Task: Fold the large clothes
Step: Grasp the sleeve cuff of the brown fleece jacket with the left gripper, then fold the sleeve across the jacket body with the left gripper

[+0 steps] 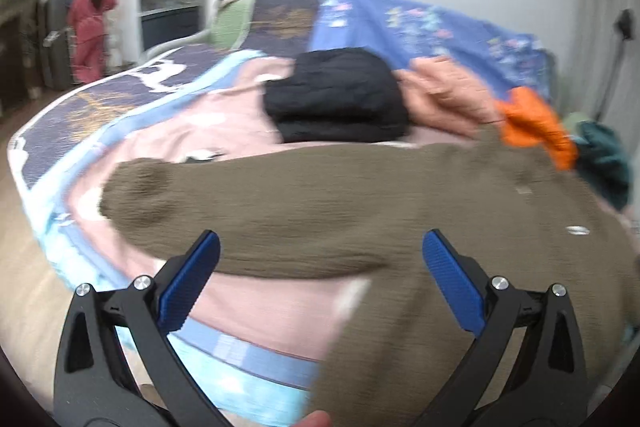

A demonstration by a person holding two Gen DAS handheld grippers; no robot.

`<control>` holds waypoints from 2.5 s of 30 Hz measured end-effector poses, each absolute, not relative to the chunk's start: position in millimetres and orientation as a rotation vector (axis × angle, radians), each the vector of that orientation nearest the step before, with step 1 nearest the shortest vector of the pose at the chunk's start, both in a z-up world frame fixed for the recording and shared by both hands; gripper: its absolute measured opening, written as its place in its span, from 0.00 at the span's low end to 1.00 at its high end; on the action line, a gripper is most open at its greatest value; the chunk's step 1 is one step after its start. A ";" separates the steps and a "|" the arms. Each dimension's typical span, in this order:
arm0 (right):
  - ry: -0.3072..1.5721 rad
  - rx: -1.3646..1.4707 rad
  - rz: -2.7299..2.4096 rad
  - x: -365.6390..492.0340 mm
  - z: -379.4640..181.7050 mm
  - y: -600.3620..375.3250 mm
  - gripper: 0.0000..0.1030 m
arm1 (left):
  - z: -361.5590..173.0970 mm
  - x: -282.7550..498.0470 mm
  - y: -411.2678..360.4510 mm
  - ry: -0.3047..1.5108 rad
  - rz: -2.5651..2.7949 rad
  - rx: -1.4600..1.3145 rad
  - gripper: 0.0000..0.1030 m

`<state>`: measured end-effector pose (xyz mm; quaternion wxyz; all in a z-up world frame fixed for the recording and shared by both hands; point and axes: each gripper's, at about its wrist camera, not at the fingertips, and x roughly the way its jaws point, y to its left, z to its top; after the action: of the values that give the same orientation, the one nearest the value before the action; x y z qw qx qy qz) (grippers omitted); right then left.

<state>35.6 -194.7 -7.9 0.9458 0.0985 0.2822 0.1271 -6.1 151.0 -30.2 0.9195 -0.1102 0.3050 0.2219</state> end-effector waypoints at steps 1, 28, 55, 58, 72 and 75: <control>0.582 0.215 0.268 38.3 -8.7 -195.9 0.99 | -34.0 -5.9 160.6 0.637 0.482 -0.231 0.98; 0.682 0.369 0.381 63.1 -30.8 -199.4 0.99 | -150.2 -28.4 396.1 0.510 0.419 -1.240 0.41; 0.703 0.406 0.383 45.8 -36.6 -210.3 0.99 | -151.9 -41.1 422.6 0.452 0.545 -1.278 0.18; 0.699 0.410 0.366 43.7 -36.8 -214.5 0.99 | -118.2 -41.4 409.8 0.381 0.522 -1.180 0.16; 0.644 0.440 0.464 49.4 -5.1 -224.7 0.99 | 43.2 15.0 298.7 0.265 0.164 -0.796 0.16; 0.674 0.510 0.525 60.1 0.0 -233.6 0.99 | 66.0 32.6 255.8 0.259 0.056 -0.726 0.16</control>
<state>60.1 -233.6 0.0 0.8788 0.2448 0.3230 0.2518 32.6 255.8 66.0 0.9263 -0.3541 0.1261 0.0275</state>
